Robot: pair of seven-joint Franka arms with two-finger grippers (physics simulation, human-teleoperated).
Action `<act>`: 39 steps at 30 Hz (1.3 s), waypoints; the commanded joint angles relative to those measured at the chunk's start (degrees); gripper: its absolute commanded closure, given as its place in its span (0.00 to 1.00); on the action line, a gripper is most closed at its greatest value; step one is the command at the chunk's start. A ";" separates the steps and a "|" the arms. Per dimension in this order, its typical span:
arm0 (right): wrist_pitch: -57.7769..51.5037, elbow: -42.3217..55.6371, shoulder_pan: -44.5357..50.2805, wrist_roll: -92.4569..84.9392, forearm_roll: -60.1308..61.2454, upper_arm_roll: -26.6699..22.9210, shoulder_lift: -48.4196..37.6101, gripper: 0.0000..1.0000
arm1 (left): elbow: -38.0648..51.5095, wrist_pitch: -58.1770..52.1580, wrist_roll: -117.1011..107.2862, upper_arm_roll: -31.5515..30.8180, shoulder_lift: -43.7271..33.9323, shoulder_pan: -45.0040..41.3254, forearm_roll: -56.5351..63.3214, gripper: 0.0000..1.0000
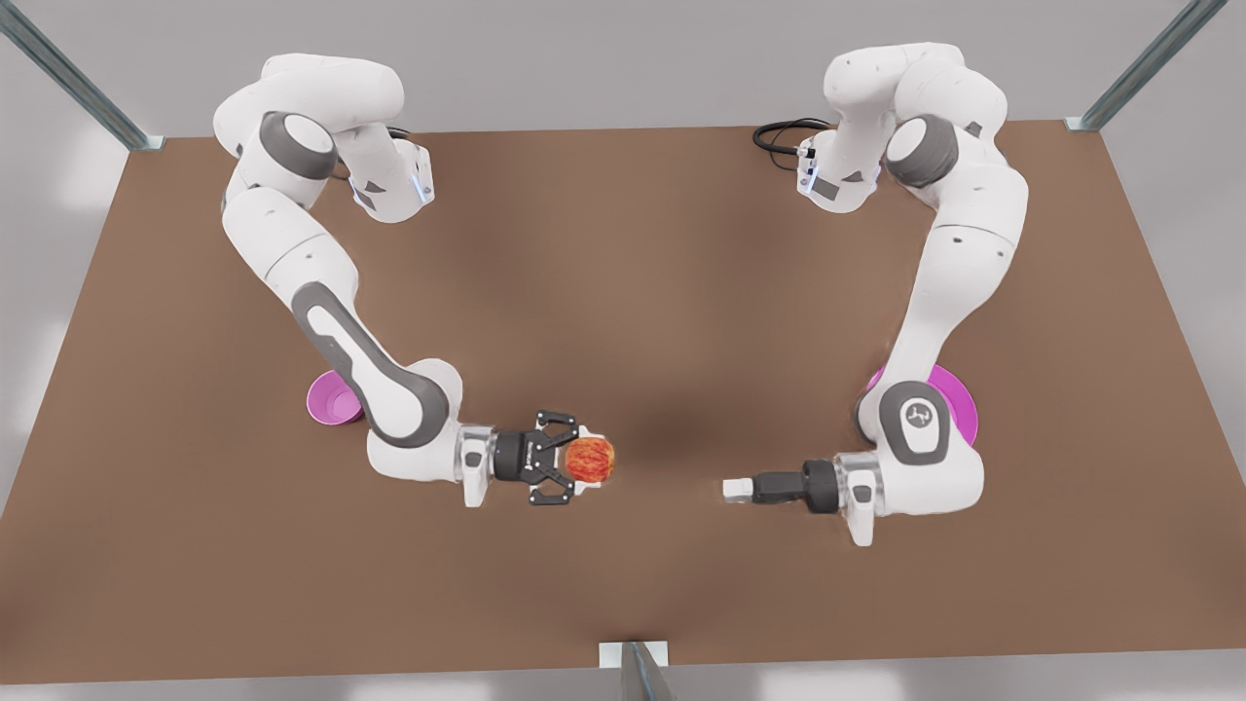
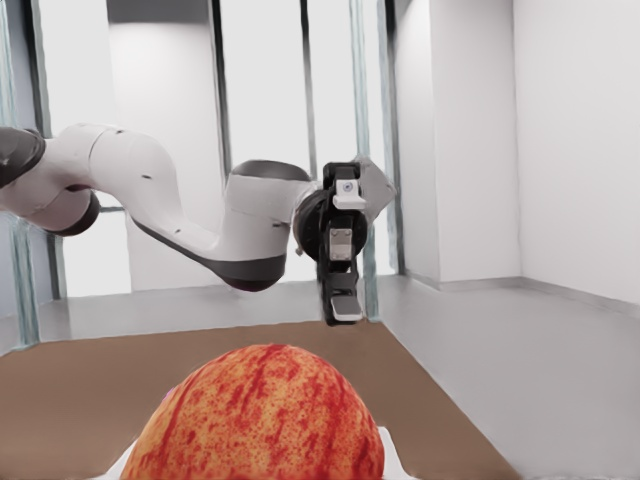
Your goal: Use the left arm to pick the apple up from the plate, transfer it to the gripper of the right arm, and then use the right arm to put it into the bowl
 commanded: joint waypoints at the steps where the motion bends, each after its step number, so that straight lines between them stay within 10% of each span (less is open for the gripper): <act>1: -0.90 -1.80 -2.13 7.94 -13.22 -1.51 -1.82 0.28 | 0.11 -25.03 -15.27 -0.96 -6.95 1.83 44.66 0.00; 5: -12.58 -2.07 -2.22 25.70 -52.07 -9.68 -8.32 0.28 | -1.90 -47.64 -18.52 -2.39 -18.98 5.80 62.28 0.00; 6: -17.86 -1.19 -2.31 25.97 -57.70 -11.97 -9.99 0.28 | -23.47 -31.86 -18.35 21.39 -37.14 -7.62 53.96 0.00; 7: -22.43 -1.18 -3.53 25.97 -63.15 -12.76 -11.13 0.29 | -40.58 -18.98 -17.73 31.90 -49.05 -13.90 47.25 0.00; 13: -35.53 -2.67 -8.02 16.93 -84.70 -15.74 -18.95 0.29 | -23.45 -36.20 -17.73 31.11 -38.52 -13.02 48.04 0.00; 16: -28.86 -14.53 0.06 11.91 -79.34 -31.47 -31.69 0.28 | -21.07 -36.83 -18.00 31.03 -36.93 -13.11 50.15 0.00; 19: -22.09 -24.82 3.41 11.55 -78.37 -36.67 -38.64 0.28 | -21.07 -35.77 -18.00 30.67 -36.84 -13.46 50.15 0.00; 39: 4.89 -50.49 5.25 8.04 -69.05 -46.25 -42.95 0.29 | -21.16 -36.04 -17.55 30.85 -36.84 -13.28 52.09 0.00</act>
